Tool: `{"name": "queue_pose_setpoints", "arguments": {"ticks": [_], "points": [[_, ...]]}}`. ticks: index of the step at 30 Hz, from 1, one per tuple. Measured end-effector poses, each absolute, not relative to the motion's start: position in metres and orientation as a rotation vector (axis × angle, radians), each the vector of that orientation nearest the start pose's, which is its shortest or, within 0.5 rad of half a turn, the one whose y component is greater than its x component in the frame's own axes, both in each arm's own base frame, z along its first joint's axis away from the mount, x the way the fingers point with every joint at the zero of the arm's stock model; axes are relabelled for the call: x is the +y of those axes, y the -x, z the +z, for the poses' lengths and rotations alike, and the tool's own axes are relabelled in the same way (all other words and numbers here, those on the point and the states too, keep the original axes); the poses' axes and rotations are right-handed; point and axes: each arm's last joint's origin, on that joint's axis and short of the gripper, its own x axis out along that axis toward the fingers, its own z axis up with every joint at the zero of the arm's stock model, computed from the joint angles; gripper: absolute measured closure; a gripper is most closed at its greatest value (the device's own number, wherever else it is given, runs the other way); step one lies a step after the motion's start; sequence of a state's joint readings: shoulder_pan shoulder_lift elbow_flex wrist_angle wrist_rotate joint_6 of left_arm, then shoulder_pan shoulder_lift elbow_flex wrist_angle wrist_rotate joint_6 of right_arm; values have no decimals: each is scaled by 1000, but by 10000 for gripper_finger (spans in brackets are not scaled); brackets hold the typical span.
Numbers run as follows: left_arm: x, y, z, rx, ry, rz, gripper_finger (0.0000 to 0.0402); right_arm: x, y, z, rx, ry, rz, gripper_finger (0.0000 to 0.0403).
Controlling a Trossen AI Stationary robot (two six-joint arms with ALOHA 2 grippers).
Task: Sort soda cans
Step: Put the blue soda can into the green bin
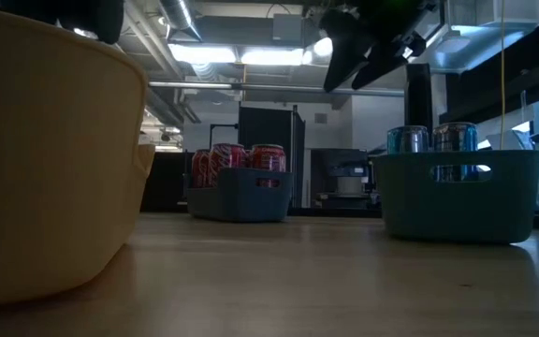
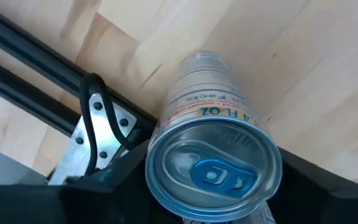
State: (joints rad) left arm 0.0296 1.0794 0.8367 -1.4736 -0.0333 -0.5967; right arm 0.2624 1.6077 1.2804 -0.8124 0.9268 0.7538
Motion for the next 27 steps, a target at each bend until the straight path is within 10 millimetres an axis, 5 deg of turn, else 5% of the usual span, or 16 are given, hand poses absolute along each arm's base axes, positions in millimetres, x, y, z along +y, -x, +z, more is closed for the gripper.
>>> {"name": "queue_pose_setpoints", "arguments": {"ticks": [8, 20, 27], "points": [[6, -138, 247, 1608, 402, 526, 180, 88, -304, 267, 675, 8, -791, 84], [7, -168, 329, 1159, 440, 388, 179, 122, -295, 269, 690, -21, -625, 84], [7, -206, 359, 801, 386, 225, 178, 132, -269, 300, 640, -65, -562, 84]]}}
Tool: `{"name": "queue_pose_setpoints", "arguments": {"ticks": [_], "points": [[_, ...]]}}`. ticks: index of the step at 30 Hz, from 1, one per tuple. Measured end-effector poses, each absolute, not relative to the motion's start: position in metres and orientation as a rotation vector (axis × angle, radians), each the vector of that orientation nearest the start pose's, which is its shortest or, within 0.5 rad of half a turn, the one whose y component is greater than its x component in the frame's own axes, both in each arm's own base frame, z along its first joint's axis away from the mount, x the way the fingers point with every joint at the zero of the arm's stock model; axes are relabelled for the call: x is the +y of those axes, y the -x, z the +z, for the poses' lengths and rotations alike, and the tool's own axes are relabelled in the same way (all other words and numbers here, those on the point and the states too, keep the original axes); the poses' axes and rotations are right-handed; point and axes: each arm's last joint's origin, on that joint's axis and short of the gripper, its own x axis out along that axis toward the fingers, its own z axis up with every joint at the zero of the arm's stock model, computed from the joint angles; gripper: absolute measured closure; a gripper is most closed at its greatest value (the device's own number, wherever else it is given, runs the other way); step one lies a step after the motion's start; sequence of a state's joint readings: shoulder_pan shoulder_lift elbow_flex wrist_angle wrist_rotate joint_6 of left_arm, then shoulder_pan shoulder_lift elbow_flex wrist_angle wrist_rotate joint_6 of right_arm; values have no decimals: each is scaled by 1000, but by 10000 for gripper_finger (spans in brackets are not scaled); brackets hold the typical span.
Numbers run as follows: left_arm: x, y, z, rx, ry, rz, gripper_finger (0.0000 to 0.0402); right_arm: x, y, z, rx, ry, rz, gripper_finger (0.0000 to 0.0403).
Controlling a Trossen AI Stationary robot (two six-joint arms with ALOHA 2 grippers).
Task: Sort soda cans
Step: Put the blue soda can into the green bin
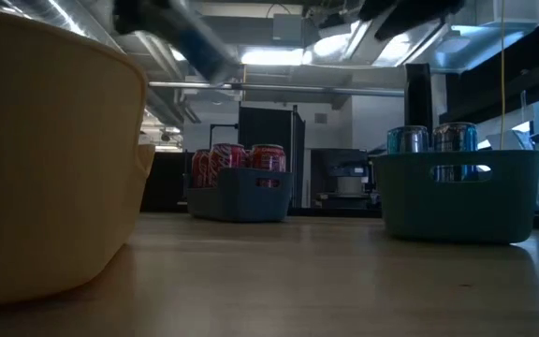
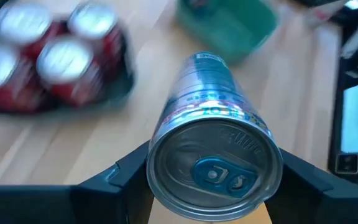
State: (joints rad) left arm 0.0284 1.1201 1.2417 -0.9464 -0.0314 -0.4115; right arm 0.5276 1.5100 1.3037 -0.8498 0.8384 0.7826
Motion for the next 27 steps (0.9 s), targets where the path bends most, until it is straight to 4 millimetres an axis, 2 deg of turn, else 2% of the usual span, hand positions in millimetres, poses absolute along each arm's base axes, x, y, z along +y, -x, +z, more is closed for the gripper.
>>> {"name": "queue_pose_setpoints", "arguments": {"ticks": [2, 6, 9, 14, 18, 21, 24, 27], "points": [[7, -222, 359, 765, 367, 188, 178, 131, -262, 308, 609, -104, -559, 84], [7, -255, 355, 751, 323, 159, 177, 132, -262, 326, 511, -230, -495, 84], [8, -279, 354, 731, 291, 144, 177, 130, -261, 336, 514, -227, -401, 84], [9, -309, 362, 710, 224, 113, 177, 129, -254, 341, 557, -237, -319, 84], [3, -328, 359, 726, 152, 33, 177, 130, -255, 340, 570, -257, -311, 93], [-3, -338, 350, 755, 111, -36, 177, 130, -254, 337, 575, -271, -342, 144], [-11, -345, 344, 756, 74, -117, 177, 134, -247, 334, 550, -248, -412, 231], [-17, -348, 343, 737, 30, -156, 177, 138, -245, 322, 518, -238, -457, 329]]}}
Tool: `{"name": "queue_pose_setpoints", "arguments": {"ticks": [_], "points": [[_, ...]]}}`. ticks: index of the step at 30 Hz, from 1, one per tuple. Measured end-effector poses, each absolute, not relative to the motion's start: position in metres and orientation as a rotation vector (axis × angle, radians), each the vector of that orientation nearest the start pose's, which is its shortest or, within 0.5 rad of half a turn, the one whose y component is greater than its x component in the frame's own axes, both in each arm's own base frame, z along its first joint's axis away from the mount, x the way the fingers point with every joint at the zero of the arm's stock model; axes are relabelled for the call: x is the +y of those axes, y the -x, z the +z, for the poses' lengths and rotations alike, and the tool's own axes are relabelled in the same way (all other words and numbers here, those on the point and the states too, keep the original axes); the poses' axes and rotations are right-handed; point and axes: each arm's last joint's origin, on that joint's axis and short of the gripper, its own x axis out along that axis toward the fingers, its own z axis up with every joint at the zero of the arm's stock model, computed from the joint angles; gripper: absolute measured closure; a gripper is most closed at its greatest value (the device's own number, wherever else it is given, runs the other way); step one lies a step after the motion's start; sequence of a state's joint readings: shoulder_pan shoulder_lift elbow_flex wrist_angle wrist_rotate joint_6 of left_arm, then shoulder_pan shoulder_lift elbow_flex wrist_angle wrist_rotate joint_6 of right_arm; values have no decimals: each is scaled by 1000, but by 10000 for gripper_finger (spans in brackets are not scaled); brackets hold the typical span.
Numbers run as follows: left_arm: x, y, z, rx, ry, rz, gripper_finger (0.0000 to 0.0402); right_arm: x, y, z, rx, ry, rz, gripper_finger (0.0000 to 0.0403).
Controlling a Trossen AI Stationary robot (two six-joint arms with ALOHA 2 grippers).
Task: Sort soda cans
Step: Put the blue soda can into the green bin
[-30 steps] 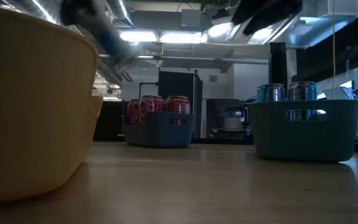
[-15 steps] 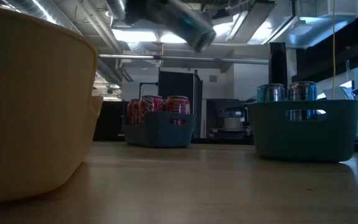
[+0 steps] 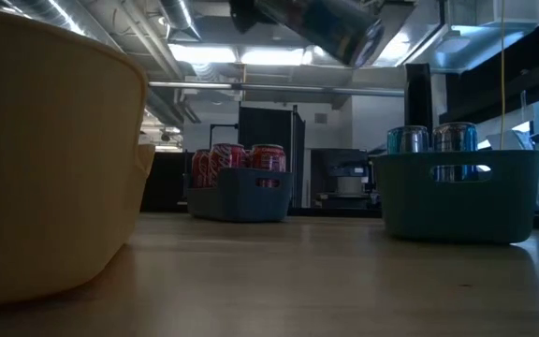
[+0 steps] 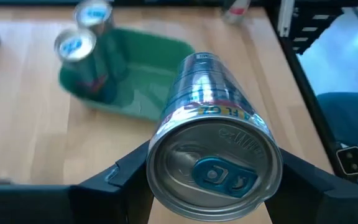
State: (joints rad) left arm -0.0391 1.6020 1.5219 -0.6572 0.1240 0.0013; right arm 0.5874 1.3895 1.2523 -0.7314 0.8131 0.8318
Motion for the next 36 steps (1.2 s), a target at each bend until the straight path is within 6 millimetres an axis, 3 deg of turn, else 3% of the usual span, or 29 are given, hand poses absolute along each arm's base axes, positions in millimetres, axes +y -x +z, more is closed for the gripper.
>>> {"name": "queue_pose_setpoints", "arguments": {"ticks": [1, 3, 8, 13, 24, 33, 36], "points": [[-18, -350, 343, 723, 20, -163, 177, 140, -245, 319, 506, -249, -448, 362], [-19, -351, 345, 696, 6, -169, 177, 142, -249, 314, 475, -270, -422, 390], [-17, -352, 345, 690, -13, -167, 177, 144, -252, 300, 461, -296, -383, 373], [-17, -353, 346, 670, -32, -167, 177, 143, -251, 289, 467, -287, -391, 392], [-18, -366, 358, 444, -21, -160, 177, 144, -255, 273, 435, -248, -452, 391], [-20, -387, 353, 329, -9, -163, 177, 146, -258, 266, 447, -214, -468, 391], [-18, -390, 347, 352, 10, -151, 177, 152, -246, 273, 505, -221, -387, 391]]}}
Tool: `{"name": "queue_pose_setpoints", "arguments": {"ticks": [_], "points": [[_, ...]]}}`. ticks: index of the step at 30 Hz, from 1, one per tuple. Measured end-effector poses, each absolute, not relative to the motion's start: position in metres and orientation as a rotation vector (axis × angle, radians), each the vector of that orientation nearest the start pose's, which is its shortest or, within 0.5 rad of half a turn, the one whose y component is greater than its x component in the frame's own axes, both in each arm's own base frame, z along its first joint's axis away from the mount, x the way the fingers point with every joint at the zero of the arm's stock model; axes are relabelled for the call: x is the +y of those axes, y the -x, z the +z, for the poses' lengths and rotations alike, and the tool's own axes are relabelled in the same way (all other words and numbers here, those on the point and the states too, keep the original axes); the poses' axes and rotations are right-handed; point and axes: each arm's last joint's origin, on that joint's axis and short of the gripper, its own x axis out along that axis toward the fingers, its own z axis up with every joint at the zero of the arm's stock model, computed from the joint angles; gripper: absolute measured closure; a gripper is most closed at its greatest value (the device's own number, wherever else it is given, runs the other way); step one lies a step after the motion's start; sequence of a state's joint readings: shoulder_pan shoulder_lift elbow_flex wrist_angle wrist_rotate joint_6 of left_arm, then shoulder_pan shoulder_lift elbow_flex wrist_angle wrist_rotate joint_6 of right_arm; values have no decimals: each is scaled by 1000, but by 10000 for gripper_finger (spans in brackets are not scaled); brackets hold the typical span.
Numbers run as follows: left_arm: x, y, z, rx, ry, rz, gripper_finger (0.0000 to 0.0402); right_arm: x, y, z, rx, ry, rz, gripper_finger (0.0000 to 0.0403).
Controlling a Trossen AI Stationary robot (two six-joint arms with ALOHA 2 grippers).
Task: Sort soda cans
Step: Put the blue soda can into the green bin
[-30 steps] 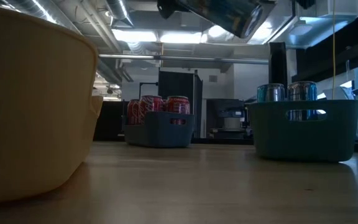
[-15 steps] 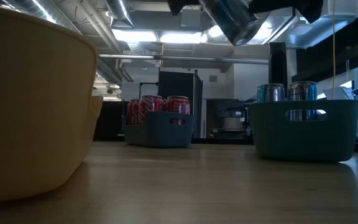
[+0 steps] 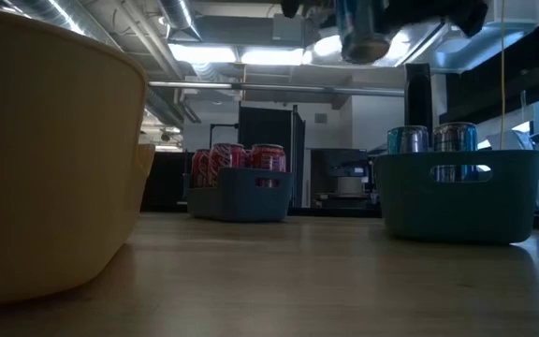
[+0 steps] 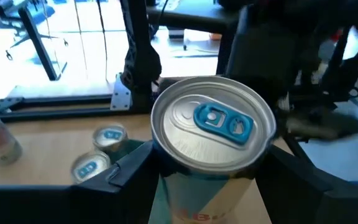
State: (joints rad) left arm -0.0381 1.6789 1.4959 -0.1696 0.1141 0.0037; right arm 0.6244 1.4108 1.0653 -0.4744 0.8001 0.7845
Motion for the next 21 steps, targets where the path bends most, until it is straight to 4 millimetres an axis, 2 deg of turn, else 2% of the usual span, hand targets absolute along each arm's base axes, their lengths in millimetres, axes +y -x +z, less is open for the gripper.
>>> {"name": "queue_pose_setpoints", "arguments": {"ticks": [5, 9, 15, 21], "points": [[-18, -400, 336, 363, 12, -128, 177, 167, -217, 305, 439, -267, -286, 391], [-19, -418, 316, 358, 15, -122, 177, 174, -194, 320, 349, -263, -272, 391], [-17, -449, 278, 316, 24, -90, 177, 183, -174, 325, 252, -205, -322, 391], [-8, -481, 247, 310, 51, -29, 177, 186, -173, 324, 241, -196, -332, 391]]}}
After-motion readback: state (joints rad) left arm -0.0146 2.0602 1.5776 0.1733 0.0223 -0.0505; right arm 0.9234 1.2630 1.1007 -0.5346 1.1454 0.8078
